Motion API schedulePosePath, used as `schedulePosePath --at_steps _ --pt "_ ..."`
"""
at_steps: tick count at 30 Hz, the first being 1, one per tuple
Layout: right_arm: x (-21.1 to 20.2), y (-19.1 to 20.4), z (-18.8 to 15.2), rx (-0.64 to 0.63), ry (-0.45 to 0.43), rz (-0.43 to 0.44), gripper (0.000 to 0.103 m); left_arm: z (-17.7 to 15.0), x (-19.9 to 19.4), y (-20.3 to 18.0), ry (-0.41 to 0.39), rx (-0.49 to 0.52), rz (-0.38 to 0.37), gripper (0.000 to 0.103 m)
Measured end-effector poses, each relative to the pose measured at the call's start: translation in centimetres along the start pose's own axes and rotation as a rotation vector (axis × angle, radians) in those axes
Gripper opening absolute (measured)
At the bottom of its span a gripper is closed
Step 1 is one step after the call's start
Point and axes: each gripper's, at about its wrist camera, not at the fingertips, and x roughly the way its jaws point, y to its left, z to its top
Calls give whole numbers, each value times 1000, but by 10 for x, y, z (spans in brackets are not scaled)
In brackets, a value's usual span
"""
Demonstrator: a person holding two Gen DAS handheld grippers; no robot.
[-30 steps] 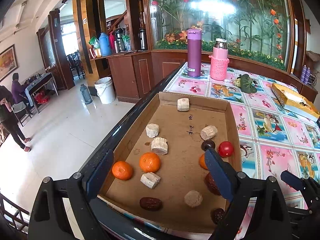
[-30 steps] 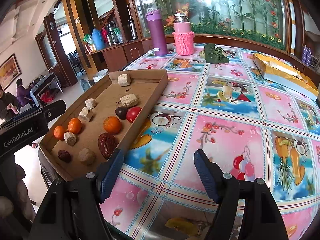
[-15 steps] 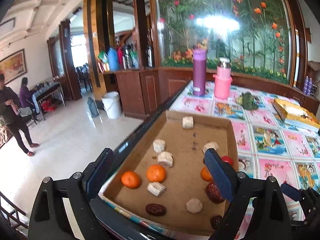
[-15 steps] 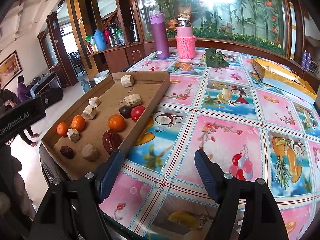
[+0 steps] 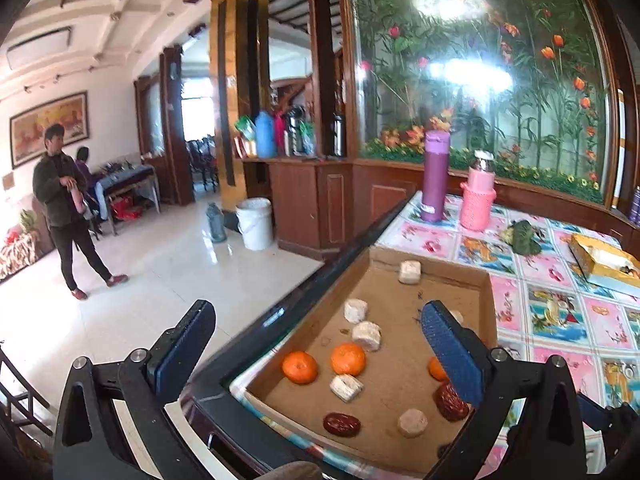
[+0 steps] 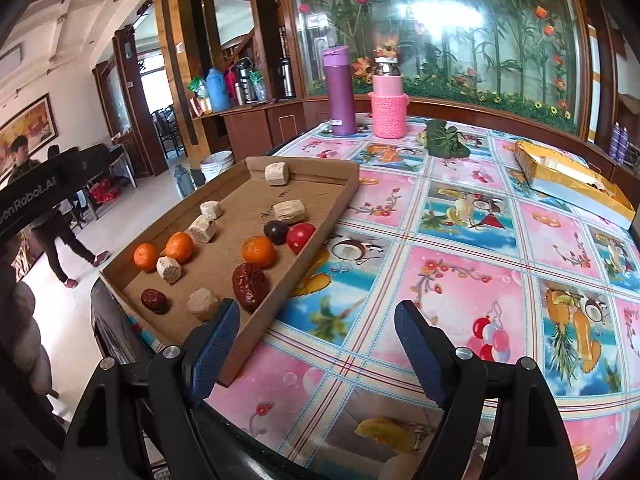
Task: Organize fruits
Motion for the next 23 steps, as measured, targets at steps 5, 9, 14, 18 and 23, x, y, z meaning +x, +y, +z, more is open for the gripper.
schedulePosePath --at_steps 5,9,14,18,23 --pt "1 14 1 -54 -1 5 85 -5 13 -1 50 7 -3 103" --pt "1 26 10 -112 -14 10 88 -7 17 -1 70 13 -12 103" --pt "5 37 17 -153 -14 22 88 -7 27 -3 94 18 -24 103" --pt "11 43 19 -189 -10 30 88 -7 36 -6 124 24 -37 103" --pt "16 43 19 -196 1 47 89 -7 36 -5 142 20 -62 103"
